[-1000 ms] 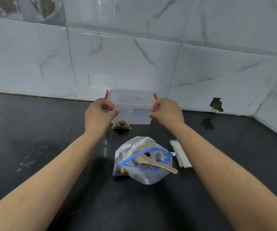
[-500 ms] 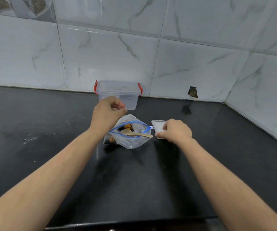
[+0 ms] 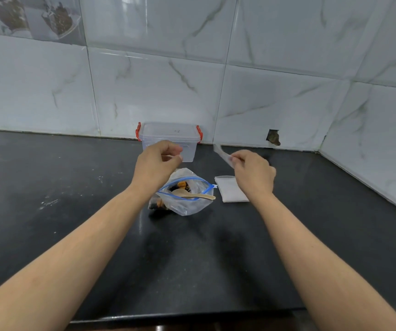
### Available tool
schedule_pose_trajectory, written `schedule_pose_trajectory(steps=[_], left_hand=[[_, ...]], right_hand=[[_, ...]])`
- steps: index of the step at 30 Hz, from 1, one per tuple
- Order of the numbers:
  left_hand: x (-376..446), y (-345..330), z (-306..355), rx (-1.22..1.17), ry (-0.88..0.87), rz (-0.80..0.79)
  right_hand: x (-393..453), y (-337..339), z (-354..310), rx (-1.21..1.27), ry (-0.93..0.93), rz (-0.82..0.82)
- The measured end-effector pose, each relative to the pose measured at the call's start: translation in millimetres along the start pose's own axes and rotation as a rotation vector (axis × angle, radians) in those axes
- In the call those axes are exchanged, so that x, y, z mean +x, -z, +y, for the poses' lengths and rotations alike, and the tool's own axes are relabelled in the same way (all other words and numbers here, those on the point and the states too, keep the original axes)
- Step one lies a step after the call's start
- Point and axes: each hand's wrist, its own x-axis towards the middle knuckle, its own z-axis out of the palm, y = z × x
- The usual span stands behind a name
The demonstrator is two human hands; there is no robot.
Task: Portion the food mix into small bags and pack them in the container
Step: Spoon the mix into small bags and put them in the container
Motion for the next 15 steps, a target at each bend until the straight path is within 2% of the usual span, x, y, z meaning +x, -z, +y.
schedule_pose_trajectory(steps=[4,7,10,12,13,15], left_hand=[[3.8,2.0,4.1,0.112,-0.05,-0.079],[4.3,8.0,2.4,0.118,-0.095,-0.104],[5.9,16.3,-2.6,0.016,-0.084,-0.142],[8.3,21.3,-4.7,-0.06,-0.054,-0.118],[9.1,22.8,-5.6,-0.086,-0.036,-0.093],[9.3,23.2,-6.5,-0.121,-0.008,-0.022]], right_hand=[[1.1,-0.3,-19.7,0.524,-0.013,-0.217],[0.8,4.2,-31.6,0.709,-0.024,-0.415],[3.0,6.1,-38.1,0.774,-0.033,-0.496],[4.8,2.7,-41.0,0.751,-0.05,-0.472],[6.3,-1.1,-41.9,0.678,-0.042,-0.409],[5.3,-7.2,-43.6,0.449,-0.023,-0.154]])
